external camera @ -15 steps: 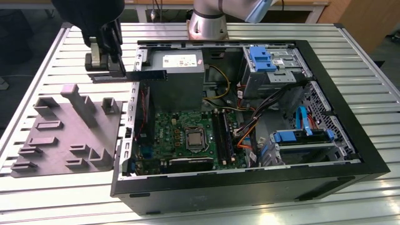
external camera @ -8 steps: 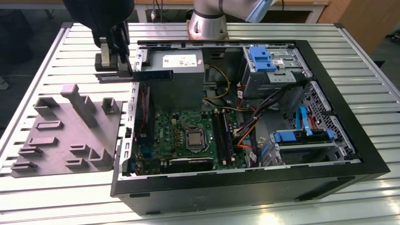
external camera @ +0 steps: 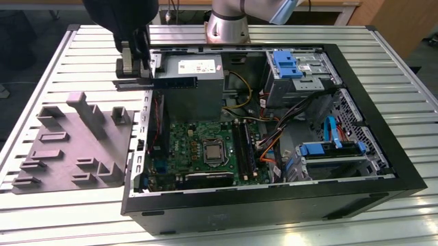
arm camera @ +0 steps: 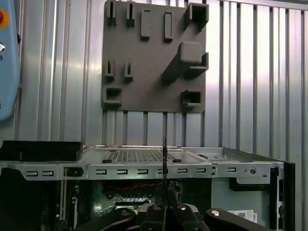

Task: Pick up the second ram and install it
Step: 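Pick up the second ram and move it above second insertion slot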

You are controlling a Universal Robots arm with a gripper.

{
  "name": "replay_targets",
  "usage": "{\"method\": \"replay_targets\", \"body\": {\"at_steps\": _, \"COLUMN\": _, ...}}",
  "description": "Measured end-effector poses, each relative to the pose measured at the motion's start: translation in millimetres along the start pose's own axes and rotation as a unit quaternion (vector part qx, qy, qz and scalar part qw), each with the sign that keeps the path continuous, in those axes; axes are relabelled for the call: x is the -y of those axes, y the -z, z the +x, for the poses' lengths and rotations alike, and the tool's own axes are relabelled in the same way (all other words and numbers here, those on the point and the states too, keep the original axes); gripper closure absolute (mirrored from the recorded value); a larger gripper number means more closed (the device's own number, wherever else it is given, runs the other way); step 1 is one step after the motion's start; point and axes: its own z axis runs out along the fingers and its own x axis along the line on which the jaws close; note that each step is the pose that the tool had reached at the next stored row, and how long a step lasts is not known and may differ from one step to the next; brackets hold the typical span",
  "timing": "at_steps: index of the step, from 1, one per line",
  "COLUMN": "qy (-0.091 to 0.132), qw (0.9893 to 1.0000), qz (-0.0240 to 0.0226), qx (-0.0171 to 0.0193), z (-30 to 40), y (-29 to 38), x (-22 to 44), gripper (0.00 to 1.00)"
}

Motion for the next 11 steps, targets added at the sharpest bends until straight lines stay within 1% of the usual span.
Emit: {"method": "replay_targets", "body": {"at_steps": 11, "qy": 0.0, "qw": 1.0, "qz": -0.0001, "qx": 0.0, "z": 0.1, "y": -0.7, "x": 19.1, "gripper": 0.89}}
